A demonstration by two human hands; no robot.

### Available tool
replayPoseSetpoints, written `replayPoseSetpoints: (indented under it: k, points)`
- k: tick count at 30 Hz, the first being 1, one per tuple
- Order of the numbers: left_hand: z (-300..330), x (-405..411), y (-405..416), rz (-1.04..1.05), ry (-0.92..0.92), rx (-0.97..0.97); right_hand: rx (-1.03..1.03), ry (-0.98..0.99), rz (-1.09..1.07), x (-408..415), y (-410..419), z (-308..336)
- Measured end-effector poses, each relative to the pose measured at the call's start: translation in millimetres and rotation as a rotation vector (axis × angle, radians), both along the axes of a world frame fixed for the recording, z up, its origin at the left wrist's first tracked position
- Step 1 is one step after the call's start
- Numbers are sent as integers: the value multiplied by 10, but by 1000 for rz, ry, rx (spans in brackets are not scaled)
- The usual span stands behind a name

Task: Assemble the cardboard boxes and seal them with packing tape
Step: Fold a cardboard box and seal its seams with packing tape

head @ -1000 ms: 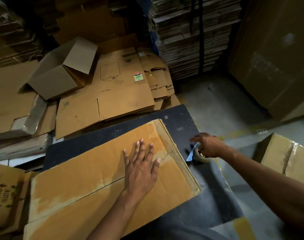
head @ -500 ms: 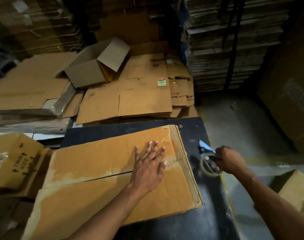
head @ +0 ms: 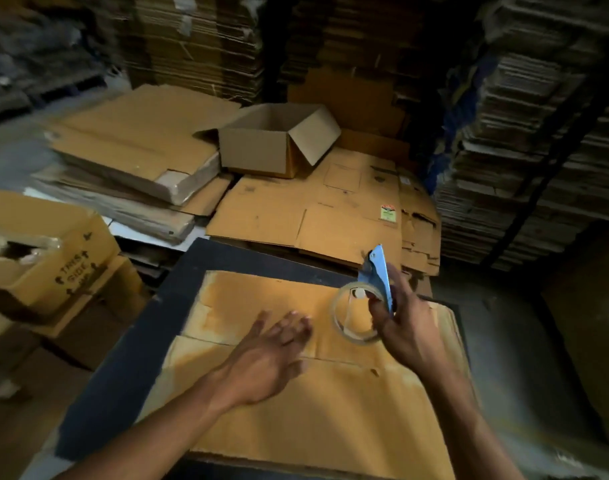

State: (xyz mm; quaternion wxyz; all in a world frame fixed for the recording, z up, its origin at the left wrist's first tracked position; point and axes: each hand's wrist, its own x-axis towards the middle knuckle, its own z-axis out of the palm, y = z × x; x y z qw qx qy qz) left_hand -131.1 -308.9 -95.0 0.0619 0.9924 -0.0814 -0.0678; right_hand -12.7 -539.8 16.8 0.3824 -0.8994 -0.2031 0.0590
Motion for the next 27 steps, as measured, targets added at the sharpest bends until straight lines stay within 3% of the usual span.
replayPoseSetpoints:
  k: [3,5,10,17,21,23,24,27]
  points:
    - [-69,-458,919,138,-138,109,106,38,162,-241,501,-78]
    - [-51,-603,1202,174,-88,111,99,-1,278,-372,776,-147]
    - [-58,-639,1242,215,-68,-123,93,0,403,-562,1232,-285]
    - [-51,-650,1274,241,-78,-193,69,18,403,-655,1330,-241]
    - [66,-637,1279,310,-263,-379,20,-15,438,-658,1314,-161]
    - [212,-635,1237,465,-458,-555,-20,-59,455,-655,1303,-119]
    - [340,-633,1208,596,-473,-745,-37,-76,462,-655,1296,-100]
    - [709,-604,1103,930,-252,-1499,-83,-110,495,-679,1297,-38]
